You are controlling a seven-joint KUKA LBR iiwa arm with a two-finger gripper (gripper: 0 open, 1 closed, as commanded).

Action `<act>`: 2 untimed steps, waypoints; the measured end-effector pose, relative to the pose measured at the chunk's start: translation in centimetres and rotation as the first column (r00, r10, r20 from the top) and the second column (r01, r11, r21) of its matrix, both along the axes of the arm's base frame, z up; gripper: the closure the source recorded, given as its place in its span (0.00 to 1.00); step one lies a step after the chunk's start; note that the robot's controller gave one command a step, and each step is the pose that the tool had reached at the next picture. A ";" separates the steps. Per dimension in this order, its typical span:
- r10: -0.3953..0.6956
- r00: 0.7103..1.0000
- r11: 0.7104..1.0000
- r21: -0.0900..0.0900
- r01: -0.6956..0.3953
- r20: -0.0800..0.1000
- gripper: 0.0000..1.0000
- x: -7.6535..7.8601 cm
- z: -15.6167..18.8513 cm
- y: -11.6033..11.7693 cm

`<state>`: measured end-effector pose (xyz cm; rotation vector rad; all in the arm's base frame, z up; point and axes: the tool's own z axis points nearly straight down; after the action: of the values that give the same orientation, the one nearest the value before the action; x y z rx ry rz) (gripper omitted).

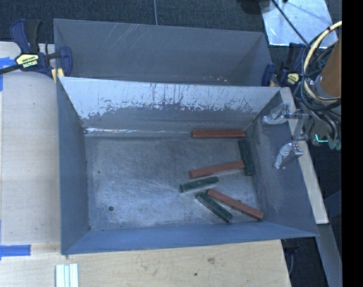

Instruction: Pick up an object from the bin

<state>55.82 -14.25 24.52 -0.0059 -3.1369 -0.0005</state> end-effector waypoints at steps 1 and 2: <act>0.003 1.000 1.000 -0.001 -0.003 0.009 0.00 0.2 0.5 0.1; 0.004 1.000 1.000 -0.003 -0.003 0.013 0.00 2.2 -6.6 2.4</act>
Offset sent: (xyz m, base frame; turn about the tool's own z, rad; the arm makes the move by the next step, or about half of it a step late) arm 0.0495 0.0595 -0.1752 -0.0065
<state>58.06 -11.89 17.89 -0.0005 -3.1498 0.0038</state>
